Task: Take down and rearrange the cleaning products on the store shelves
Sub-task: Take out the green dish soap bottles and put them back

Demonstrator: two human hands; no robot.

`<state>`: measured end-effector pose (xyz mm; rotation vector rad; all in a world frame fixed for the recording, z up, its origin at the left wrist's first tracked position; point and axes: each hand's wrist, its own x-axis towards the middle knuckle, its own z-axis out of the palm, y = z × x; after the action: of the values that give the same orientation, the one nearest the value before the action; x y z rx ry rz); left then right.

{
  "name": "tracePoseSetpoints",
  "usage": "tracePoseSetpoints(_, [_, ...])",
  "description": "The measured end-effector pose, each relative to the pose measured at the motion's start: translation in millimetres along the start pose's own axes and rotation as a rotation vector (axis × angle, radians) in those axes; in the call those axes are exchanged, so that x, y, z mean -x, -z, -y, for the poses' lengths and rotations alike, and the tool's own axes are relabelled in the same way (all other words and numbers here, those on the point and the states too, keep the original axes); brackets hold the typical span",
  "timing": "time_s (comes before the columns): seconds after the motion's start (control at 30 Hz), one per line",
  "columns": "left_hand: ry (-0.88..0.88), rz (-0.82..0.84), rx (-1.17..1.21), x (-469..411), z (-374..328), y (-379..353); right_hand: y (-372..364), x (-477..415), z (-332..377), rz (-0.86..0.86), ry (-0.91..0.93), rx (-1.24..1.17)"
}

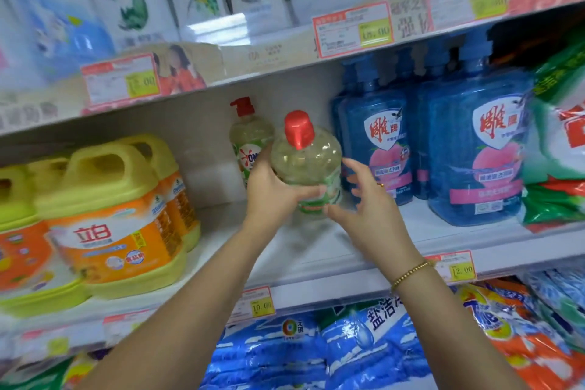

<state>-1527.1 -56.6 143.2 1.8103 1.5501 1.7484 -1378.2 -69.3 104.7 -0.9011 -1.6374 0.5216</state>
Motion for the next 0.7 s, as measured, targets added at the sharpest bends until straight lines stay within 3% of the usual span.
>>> tracePoseSetpoints(0.17, [-0.112, 0.041, -0.016, 46, -27, 41, 3, 11, 13, 0.057, 0.146, -0.042])
tracePoseSetpoints(0.37, [-0.144, -0.062, -0.068, 82, -55, 94, 4, 29, 46, 0.113, 0.339, 0.044])
tracePoseSetpoints(0.7, [0.135, -0.236, 0.505, 100, -83, 179, -62, 76, 63, -0.063, 0.654, 0.212])
